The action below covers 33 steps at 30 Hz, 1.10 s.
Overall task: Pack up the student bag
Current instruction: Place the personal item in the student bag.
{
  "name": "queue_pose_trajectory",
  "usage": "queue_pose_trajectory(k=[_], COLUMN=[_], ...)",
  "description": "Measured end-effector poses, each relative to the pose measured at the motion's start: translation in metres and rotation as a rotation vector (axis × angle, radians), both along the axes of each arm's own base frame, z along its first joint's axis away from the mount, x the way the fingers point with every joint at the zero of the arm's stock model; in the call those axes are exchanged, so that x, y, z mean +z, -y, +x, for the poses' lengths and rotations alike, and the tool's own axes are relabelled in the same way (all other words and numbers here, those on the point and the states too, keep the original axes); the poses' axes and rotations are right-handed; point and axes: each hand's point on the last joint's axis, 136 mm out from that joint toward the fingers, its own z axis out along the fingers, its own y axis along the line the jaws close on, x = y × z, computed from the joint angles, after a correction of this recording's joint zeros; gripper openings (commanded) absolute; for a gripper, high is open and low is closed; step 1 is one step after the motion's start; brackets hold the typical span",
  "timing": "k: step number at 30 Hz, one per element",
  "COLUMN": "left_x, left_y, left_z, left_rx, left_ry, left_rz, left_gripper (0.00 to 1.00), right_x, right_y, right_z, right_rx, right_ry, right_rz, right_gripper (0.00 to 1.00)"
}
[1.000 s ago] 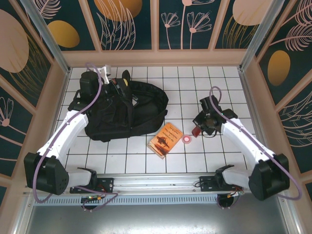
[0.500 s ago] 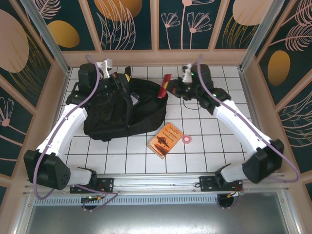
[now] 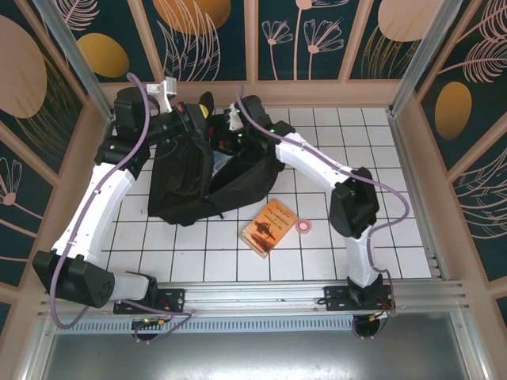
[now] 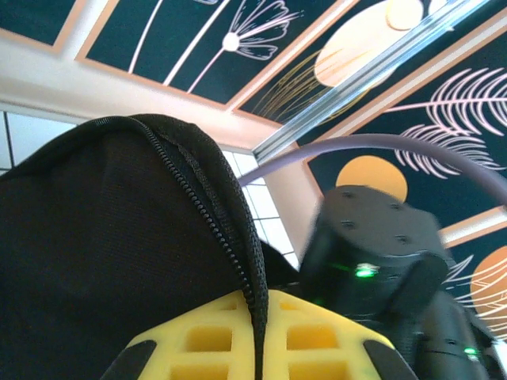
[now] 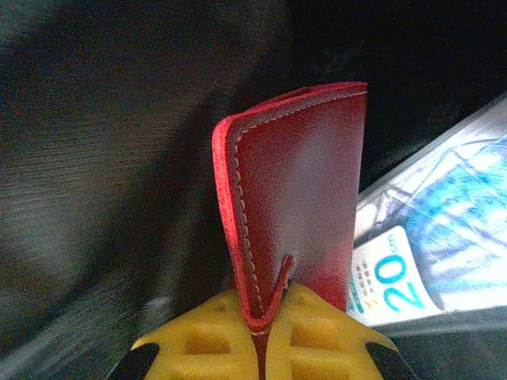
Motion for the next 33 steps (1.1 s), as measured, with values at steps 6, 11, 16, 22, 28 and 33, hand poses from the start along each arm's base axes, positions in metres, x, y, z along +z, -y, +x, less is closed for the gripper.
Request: queue_pose_trajectory(k=[6,11,16,22,28,33], left_x=[0.005,0.007,0.003,-0.001,-0.019,-0.04], left_y=[-0.002,-0.004,-0.01,-0.017,-0.024,-0.03], left_z=[-0.003,-0.002,0.002,0.006,0.003,0.003], left_rx=[0.002,0.013,0.049,0.094,0.131,0.161], left_ry=[0.002,0.013,0.016,0.022,0.001,-0.037], left_rz=[0.022,0.042,0.074,0.102,0.124,0.148], left_gripper=[0.0,0.0,0.0,0.0,0.0,0.0], right_x=[-0.007,-0.014,-0.018,0.006,0.055,0.079], right_y=[-0.021,-0.024,-0.02,-0.002,0.032,0.057], right_z=[-0.006,-0.007,-0.008,-0.008,-0.016,-0.023], right_rx=[0.029,0.032,0.02,-0.01,-0.052,-0.097], right_ry=[-0.083,-0.111,-0.083,0.004,0.127,0.219], right_rz=[0.012,-0.019,-0.064,-0.082,-0.069,-0.089], right_gripper=[0.14,0.57,0.66,0.72,0.68,0.65])
